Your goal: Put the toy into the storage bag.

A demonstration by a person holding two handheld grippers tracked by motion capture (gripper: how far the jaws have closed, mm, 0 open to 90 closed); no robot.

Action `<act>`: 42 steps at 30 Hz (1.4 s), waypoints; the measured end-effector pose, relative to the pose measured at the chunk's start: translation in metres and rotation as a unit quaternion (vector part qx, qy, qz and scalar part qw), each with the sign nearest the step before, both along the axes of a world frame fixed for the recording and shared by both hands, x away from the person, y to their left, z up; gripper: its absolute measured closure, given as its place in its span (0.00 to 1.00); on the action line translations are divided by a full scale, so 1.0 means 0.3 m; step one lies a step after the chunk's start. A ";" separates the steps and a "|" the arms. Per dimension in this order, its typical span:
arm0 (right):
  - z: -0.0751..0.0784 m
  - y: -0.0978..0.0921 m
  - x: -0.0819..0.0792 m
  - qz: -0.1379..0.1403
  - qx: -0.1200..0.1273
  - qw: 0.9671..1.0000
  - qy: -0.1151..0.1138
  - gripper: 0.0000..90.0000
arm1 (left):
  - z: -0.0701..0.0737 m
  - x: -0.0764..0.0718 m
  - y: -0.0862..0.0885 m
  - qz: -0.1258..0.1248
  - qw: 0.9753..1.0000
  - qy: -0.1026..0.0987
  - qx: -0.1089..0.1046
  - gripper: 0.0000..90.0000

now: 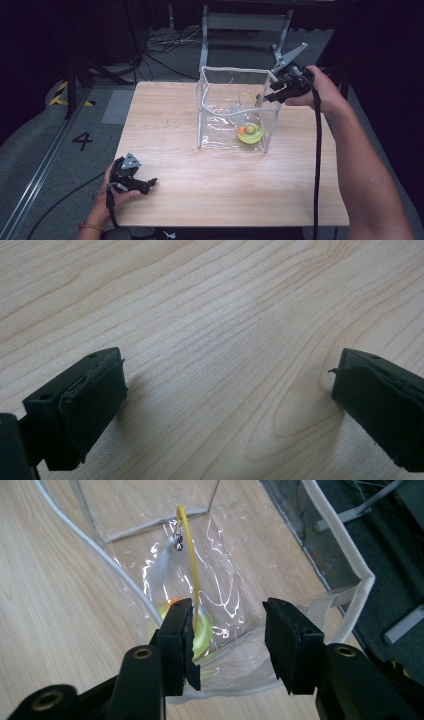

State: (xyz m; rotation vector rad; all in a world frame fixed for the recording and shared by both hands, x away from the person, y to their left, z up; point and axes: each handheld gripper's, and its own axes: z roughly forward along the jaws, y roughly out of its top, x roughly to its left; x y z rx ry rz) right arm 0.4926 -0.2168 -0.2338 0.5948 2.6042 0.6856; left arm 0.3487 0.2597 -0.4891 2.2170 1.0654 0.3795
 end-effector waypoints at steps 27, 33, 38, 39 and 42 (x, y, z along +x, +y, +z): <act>-0.079 -0.216 -0.204 -0.058 0.071 0.992 -0.087 0.30 | 0.000 -0.003 0.000 0.003 1.000 0.004 0.000 0.02; -0.139 -0.244 -0.235 -0.062 0.055 0.993 -0.083 0.29 | 0.001 -0.003 0.000 0.002 1.000 0.005 0.000 0.02; -0.194 -0.261 -0.251 -0.064 0.044 0.994 -0.074 0.29 | 0.001 -0.003 0.000 0.002 1.000 0.004 0.000 0.02; -0.208 -0.264 -0.254 -0.065 0.041 0.994 -0.073 0.29 | 0.001 -0.003 0.000 0.002 1.000 0.004 0.000 0.02; -0.258 -0.275 -0.261 -0.068 0.030 0.995 -0.066 0.29 | 0.001 -0.003 0.000 0.002 1.000 0.004 0.000 0.02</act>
